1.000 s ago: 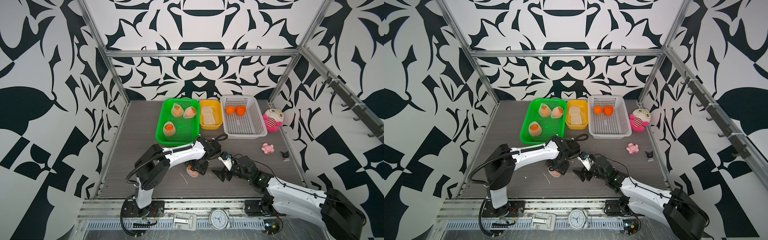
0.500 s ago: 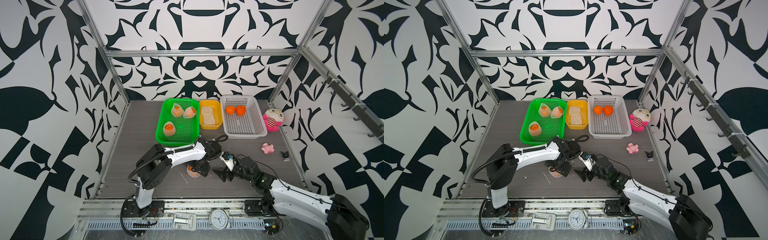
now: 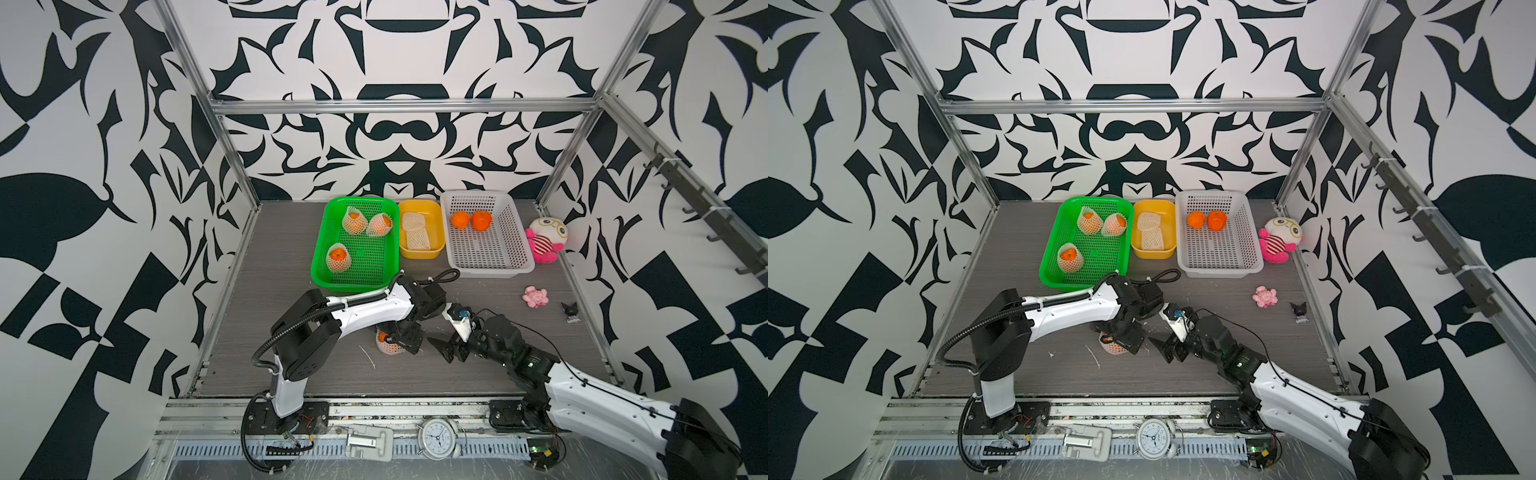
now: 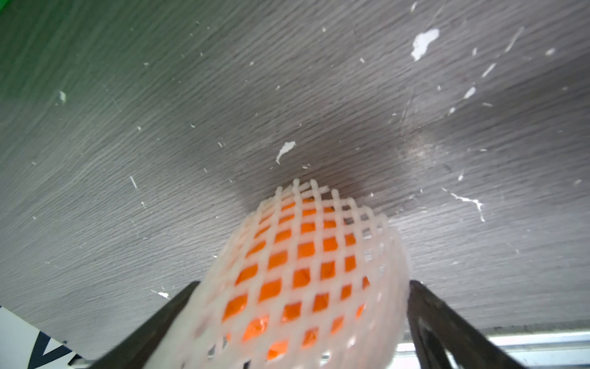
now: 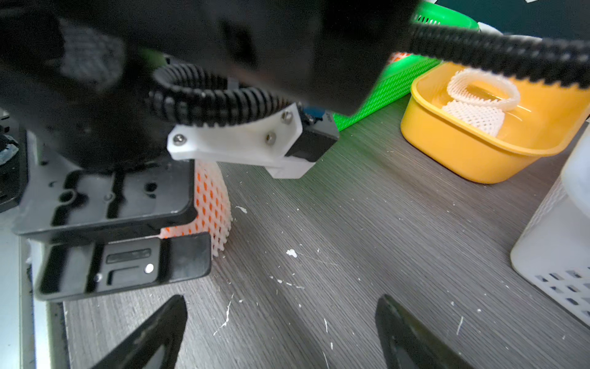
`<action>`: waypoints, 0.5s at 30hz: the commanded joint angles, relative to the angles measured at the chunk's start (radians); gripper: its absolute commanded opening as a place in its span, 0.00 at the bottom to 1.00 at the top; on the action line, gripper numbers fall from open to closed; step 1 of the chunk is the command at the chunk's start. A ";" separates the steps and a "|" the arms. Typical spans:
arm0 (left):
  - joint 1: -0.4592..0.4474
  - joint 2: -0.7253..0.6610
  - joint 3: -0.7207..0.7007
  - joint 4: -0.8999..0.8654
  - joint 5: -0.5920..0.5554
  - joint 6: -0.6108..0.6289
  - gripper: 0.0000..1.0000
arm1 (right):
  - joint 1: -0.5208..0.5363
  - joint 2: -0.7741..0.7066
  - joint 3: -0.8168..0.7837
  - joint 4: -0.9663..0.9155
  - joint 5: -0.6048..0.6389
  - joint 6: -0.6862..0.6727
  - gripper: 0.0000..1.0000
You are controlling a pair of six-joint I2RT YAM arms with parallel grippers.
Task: Remove foam nets from oranges
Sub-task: Place the orange at the center of the board.
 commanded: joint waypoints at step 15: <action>-0.033 -0.072 -0.024 -0.017 0.069 0.021 0.99 | 0.003 -0.151 -0.044 0.098 0.050 0.089 0.95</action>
